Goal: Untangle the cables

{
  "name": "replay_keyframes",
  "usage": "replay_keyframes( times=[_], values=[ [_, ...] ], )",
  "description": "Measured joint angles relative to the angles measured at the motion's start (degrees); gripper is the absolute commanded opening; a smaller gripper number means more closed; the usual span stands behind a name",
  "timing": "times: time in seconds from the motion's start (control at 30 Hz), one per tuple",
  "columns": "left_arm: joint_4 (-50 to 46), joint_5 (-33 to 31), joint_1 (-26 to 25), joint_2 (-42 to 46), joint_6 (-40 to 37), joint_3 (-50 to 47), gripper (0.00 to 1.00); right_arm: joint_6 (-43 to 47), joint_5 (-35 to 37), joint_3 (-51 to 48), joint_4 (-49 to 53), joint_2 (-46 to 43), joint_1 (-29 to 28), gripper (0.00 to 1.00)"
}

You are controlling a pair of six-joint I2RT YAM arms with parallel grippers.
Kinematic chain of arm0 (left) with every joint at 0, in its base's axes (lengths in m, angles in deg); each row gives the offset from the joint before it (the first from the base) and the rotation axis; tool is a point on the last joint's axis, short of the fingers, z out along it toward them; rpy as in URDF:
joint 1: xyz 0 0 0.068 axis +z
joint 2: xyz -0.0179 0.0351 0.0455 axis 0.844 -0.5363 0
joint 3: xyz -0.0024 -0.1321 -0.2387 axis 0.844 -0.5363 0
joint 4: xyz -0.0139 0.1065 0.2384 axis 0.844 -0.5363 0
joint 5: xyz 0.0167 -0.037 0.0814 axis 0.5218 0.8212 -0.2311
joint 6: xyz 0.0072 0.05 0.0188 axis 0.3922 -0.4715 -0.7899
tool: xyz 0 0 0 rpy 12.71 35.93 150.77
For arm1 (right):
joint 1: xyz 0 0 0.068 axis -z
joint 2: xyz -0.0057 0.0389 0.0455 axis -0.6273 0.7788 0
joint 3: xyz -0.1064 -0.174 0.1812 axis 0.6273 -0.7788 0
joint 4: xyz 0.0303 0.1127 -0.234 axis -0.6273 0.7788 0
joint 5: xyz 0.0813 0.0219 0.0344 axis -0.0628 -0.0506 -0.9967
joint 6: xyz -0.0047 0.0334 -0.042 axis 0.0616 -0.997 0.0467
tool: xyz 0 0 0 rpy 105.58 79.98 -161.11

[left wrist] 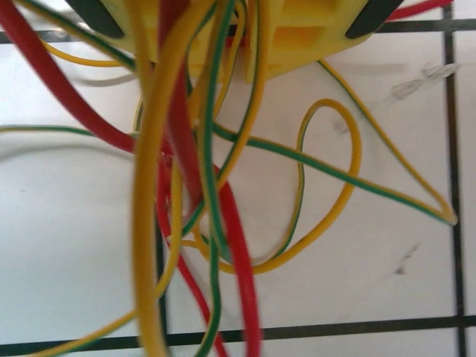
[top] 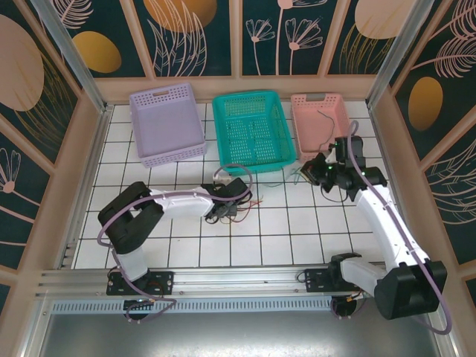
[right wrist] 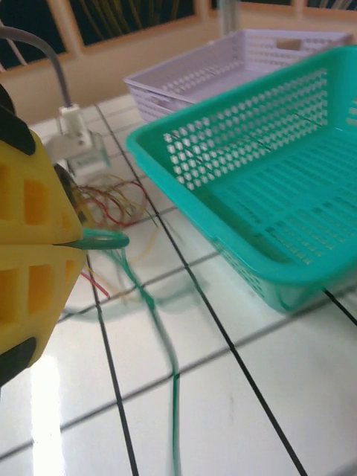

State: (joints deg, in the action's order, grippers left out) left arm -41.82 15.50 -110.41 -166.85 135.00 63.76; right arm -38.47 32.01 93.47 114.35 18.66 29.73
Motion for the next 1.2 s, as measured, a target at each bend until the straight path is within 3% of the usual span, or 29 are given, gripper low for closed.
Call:
replay_keyframes(
  times=[0.2,0.37,0.47,0.67,0.9,1.2],
  values=[
    [-0.2,0.2,1.1,1.1,1.4,-1.3,0.20,1.7,8.1,5.3,3.5,-1.0,1.3,0.00],
    [-3.5,-0.1,1.4,2.6,1.5,-1.1,0.60,3.7,9.4,8.7,1.4,-1.7,1.3,0.00],
    [-7.1,-0.4,1.5,5.3,1.9,0.9,0.71,5.6,8.2,9.0,-1.4,-2.4,1.3,0.00],
    [-10.5,-1.4,1.5,12.8,2.2,9.9,0.78,10.0,2.0,10.0,-7.6,-2.6,1.3,0.00],
    [-12.7,-0.9,2.9,15.6,2.4,22.1,0.76,12.6,-6.2,10.2,-14.4,-1.4,1.3,0.00],
    [-10.8,9.6,6.9,13.0,7.9,42.7,0.77,17.9,-9.5,9.3,-19.0,-0.3,-4.5,0.00]
  ],
)
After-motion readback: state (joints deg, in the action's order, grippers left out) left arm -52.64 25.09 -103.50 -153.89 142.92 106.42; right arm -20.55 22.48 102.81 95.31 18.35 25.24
